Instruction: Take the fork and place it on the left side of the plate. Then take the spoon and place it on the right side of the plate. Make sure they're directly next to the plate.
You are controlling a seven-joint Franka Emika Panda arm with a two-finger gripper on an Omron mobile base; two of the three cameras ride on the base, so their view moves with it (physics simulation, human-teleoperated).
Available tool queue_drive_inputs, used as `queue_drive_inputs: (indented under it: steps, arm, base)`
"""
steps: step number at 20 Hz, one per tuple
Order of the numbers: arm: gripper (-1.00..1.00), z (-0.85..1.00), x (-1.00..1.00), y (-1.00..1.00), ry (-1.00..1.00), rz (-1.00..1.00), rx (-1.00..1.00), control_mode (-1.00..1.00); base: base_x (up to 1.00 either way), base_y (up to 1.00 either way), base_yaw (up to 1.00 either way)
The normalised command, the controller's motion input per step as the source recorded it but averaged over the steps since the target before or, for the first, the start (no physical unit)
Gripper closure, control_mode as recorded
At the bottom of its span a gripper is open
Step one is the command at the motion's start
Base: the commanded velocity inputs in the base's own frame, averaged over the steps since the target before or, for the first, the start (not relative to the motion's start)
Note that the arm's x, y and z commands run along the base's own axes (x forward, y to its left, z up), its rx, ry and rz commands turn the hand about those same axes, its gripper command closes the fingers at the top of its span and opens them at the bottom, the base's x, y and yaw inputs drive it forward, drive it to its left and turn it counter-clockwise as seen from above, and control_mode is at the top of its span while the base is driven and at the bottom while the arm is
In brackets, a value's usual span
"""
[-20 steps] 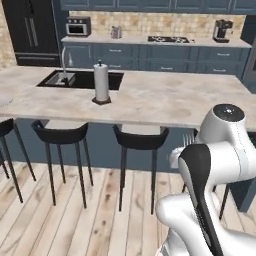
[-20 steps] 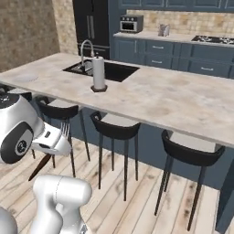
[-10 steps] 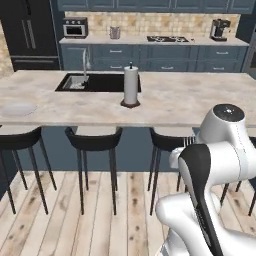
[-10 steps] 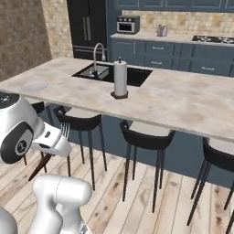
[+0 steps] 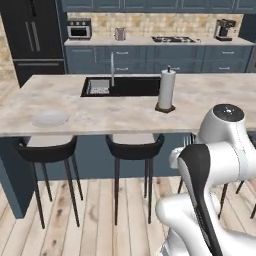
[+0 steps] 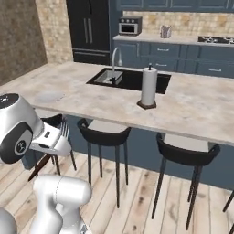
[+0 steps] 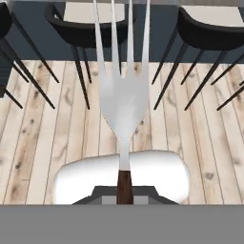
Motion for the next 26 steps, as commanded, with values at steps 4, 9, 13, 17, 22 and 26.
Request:
queue_drive_inputs:
  steps: [4, 9, 13, 17, 22, 26]
  arm:
    - [1.0, 0.0, 0.0, 0.0, 0.0, 0.0, 0.0, 1.0]
    - [1.0, 0.0, 0.0, 0.0, 0.0, 0.0, 0.0, 1.0]
    - [1.0, 0.0, 0.0, 0.0, 0.0, 0.0, 0.0, 1.0]
    - [1.0, 0.0, 0.0, 0.0, 0.0, 0.0, 0.0, 1.0]
    - [1.0, 0.0, 0.0, 0.0, 0.0, 0.0, 0.0, 1.0]
    - [1.0, 0.0, 0.0, 0.0, 0.0, 0.0, 0.0, 1.0]
  base:
    - [0.75, 0.76, -0.13]
    - [0.74, 0.76, -0.13]
    - [0.42, 0.8, -0.1]
    - [0.41, 0.81, -0.1]
    - [0.58, 0.62, -0.09]
    - [0.57, 0.59, -0.07]
